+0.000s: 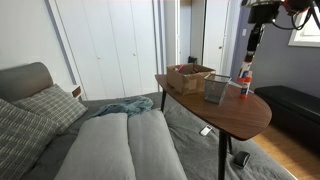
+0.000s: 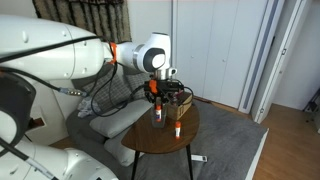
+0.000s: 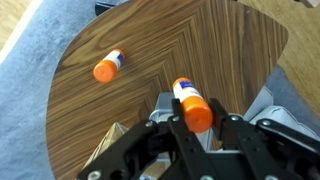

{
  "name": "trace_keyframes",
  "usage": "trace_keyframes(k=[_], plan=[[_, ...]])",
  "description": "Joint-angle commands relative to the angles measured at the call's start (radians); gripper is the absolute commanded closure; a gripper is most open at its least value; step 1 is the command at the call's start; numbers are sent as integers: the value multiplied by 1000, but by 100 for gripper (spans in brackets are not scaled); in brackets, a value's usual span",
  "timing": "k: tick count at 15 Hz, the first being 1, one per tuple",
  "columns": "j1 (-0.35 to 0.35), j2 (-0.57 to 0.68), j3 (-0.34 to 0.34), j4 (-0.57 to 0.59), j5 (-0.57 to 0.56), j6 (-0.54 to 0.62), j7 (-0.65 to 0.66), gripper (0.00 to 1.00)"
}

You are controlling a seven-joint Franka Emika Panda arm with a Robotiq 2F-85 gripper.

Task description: Put the two orange bottles in the office pen holder

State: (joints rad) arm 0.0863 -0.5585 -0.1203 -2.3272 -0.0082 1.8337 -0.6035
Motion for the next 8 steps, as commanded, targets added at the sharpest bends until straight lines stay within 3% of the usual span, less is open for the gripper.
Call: trace_keyframes(k=[1,8], plan=[[28,-7,33,88,-24,-8,-33,92],[74,93,101,113,-55,179,-33,92]])
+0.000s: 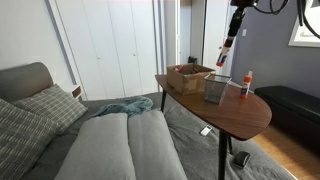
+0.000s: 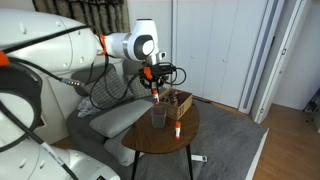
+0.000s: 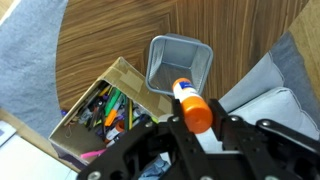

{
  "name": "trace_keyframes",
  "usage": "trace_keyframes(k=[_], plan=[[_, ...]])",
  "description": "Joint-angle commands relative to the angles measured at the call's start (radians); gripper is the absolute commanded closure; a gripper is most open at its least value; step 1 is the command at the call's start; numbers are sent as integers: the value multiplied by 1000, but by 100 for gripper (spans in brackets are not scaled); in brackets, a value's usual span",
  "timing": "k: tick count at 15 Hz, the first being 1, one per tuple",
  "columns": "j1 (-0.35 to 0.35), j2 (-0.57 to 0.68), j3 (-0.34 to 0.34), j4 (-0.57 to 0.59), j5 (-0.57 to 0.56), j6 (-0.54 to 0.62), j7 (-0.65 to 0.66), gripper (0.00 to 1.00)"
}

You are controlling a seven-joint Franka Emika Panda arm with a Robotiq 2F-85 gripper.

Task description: Put the two orange bottles in the office pen holder

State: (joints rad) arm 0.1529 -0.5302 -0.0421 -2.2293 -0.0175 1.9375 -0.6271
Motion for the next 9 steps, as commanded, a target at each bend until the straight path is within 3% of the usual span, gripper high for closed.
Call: trace_keyframes(k=[1,9], plan=[[5,88,29,13,-64,99,-9,92],[-14,201,33,8,-146,121,-37,92]])
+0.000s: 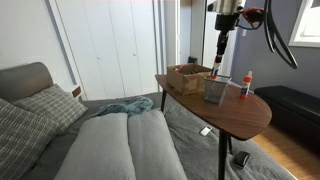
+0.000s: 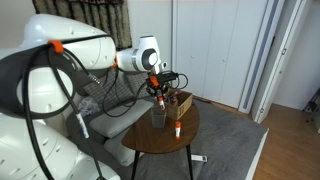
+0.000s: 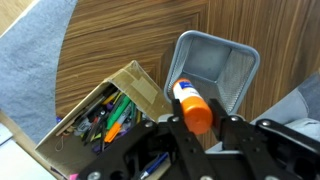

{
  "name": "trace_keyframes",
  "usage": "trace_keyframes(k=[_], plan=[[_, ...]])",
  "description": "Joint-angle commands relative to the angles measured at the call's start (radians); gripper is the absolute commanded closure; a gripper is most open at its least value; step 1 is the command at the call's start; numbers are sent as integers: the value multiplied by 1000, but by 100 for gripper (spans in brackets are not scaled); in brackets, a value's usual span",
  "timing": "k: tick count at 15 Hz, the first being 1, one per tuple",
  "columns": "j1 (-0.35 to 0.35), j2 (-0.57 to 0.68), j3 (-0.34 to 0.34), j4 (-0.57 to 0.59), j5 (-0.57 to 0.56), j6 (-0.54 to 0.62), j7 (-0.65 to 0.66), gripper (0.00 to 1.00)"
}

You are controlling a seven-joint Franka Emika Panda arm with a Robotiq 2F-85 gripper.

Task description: Put the two orange bottles in the office pen holder

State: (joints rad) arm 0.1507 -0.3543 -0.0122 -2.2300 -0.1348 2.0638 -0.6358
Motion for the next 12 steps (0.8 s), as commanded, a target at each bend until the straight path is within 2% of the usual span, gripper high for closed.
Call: trace_keyframes(k=[1,12], plan=[[-14,34,2,7,-28,-7,-34,92],[-11,60,-1,-51,6,-60,-113,92]])
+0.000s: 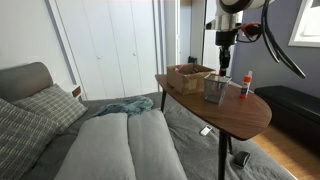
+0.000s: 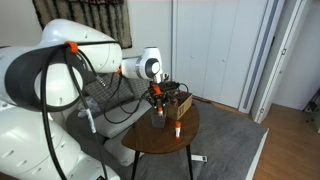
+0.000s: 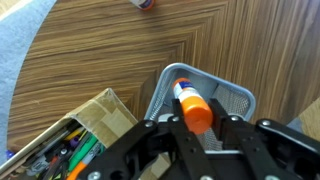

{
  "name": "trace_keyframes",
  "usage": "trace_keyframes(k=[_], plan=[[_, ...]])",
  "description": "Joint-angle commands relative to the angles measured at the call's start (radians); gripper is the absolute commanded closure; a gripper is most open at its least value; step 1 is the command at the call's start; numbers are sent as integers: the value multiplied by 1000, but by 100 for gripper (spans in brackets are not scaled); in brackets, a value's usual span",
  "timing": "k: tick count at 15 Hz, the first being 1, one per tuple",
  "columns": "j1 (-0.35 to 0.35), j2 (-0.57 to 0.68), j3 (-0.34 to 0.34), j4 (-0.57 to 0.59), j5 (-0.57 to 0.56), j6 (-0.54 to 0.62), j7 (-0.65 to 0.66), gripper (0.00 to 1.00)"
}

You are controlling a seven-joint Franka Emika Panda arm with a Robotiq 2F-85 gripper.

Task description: Put the two orange bottles in the office pen holder

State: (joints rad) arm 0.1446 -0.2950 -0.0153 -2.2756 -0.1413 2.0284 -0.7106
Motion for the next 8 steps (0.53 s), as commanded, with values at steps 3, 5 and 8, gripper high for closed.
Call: trace_keyframes(k=[3,5,8], plan=[[-3,4,4,-12,18,-32,-47,92],[-3,6,5,-19,19,-32,-49,92],[-3,8,6,-28,17,-28,-47,43]])
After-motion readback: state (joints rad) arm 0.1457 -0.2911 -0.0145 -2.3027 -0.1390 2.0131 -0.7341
